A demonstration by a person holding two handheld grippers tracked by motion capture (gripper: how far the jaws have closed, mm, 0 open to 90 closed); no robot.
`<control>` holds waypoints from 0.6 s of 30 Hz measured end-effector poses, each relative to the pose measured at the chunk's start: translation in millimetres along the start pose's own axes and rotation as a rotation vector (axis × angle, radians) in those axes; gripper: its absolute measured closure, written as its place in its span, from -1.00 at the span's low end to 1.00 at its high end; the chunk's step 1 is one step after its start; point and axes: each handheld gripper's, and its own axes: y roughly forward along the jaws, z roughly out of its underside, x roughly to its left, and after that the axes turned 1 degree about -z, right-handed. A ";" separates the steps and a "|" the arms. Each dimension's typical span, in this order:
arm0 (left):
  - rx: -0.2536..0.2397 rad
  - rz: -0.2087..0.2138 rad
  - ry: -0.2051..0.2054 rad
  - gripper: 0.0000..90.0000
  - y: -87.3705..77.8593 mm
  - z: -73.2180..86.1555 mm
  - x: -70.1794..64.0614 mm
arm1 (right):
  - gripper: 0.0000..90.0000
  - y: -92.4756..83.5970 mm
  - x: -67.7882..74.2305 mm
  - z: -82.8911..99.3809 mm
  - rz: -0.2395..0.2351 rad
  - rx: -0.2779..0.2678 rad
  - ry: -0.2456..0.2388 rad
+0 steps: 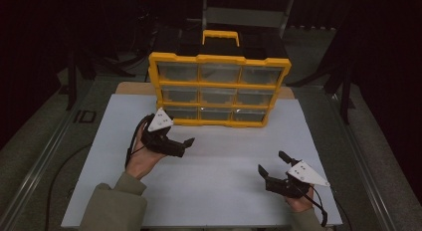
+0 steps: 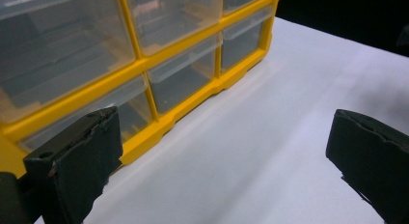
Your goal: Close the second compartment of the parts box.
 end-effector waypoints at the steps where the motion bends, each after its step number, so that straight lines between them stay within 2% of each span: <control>1: -0.007 -0.001 0.004 -1.00 -3.0 5.9 -1.5 | -0.72 -0.1 0.2 -0.1 0.001 -0.002 -0.001; 3: -0.020 -0.003 0.012 -1.00 -9.0 15.3 -3.4 | -0.72 -0.3 0.3 -0.3 0.002 -0.005 -0.001; 6: -0.052 0.008 -0.010 -1.00 -17.8 33.0 -5.4 | -0.72 -0.6 1.1 -0.7 0.003 -0.010 -0.001; 12: -0.068 -0.018 -0.049 -1.00 -29.6 67.1 -5.5 | -0.72 0.6 3.6 -1.1 -0.004 -0.012 -0.004; 18: -0.122 -0.032 -0.078 -1.00 -47.3 93.3 -3.1 | -0.72 2.1 7.1 -1.8 -0.017 -0.012 -0.011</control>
